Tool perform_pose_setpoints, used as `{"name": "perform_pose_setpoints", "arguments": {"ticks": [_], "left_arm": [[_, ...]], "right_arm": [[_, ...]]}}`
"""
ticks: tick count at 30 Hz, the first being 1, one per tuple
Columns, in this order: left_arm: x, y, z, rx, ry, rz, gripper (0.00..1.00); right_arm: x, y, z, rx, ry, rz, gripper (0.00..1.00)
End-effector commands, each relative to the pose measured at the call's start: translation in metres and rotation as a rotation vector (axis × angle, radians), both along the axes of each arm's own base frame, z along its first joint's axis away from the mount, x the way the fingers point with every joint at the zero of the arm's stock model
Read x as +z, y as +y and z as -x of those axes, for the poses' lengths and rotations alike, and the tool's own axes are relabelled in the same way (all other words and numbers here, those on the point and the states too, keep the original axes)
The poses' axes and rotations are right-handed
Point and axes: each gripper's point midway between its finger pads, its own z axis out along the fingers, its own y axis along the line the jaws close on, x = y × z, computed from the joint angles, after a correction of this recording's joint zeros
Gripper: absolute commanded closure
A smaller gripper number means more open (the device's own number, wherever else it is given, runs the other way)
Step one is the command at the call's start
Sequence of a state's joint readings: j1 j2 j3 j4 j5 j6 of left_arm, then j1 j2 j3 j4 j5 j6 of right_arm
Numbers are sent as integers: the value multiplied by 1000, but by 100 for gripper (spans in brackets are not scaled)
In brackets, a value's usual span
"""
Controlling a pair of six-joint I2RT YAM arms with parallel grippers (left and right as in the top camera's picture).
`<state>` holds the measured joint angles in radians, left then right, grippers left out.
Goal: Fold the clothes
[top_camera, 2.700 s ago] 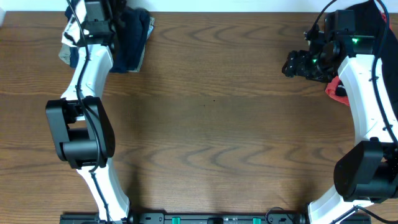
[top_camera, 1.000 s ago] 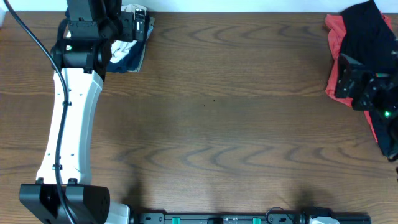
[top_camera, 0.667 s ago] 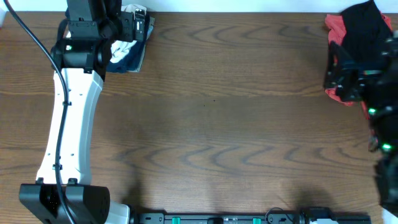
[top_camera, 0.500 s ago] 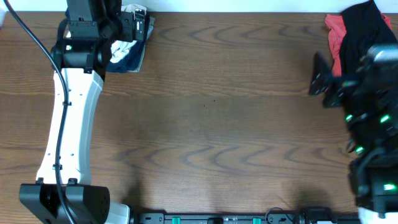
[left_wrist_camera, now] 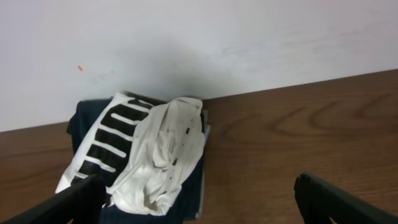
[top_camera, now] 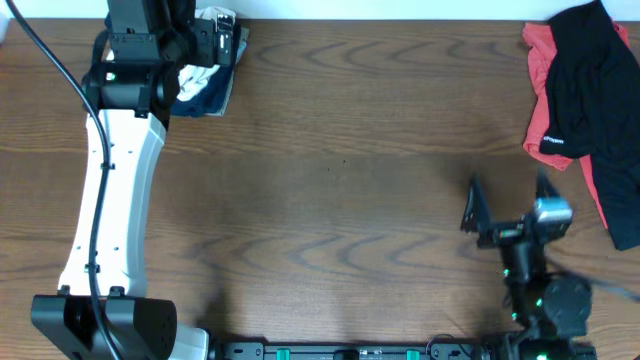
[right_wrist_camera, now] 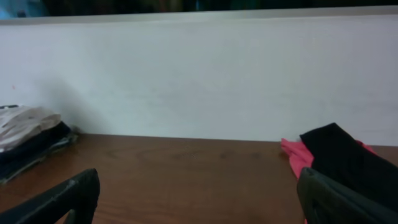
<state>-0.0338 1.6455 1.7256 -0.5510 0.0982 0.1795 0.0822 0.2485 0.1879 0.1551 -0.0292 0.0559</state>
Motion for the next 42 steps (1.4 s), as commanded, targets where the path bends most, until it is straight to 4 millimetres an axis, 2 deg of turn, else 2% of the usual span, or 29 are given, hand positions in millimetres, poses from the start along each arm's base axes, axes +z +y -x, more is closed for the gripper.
{"name": "perform_pose_setpoints", "arguments": {"ticks": [1, 7, 9, 13, 42], "left_arm": [[1, 2, -2, 10, -2, 7, 2], [1, 2, -2, 10, -2, 7, 2], [1, 2, -2, 10, -2, 7, 2], [1, 2, -2, 10, -2, 7, 2], [1, 2, -2, 10, -2, 7, 2]], "right_arm": [[-15, -3, 7, -19, -30, -5, 1], [-43, -2, 9, -9, -10, -25, 1], [-64, -1, 9, -6, 66, -17, 1], [-91, -1, 11, -3, 175, -7, 1], [-90, -1, 11, -4, 170, -7, 1]]}}
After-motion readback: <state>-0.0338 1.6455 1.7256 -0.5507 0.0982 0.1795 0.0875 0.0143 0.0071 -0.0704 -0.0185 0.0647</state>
